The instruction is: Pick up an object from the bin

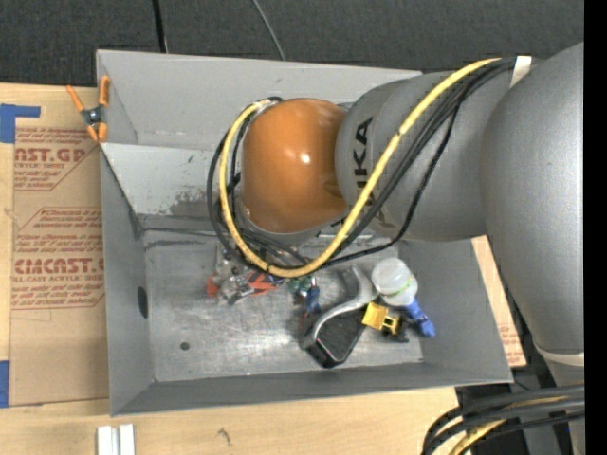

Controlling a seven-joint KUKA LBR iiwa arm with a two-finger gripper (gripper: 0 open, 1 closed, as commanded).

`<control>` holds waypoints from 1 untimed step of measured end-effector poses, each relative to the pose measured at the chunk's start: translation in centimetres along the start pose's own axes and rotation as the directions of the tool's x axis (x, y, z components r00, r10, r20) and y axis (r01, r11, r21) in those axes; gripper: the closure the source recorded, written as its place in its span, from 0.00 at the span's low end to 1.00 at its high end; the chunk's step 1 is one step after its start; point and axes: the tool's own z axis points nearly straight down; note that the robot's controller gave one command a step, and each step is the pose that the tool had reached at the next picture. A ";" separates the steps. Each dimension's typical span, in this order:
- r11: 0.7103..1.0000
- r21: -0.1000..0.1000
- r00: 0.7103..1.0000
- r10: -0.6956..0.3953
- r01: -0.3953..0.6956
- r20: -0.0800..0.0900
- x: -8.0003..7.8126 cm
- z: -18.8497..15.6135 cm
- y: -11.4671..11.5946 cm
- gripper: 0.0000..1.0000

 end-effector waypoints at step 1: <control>1.000 0.000 1.000 0.005 -0.005 -0.019 0.8 -2.6 -0.1 1.00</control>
Offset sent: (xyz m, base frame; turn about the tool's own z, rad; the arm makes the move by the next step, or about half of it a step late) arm 0.0111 -0.0015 -0.1015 0.0164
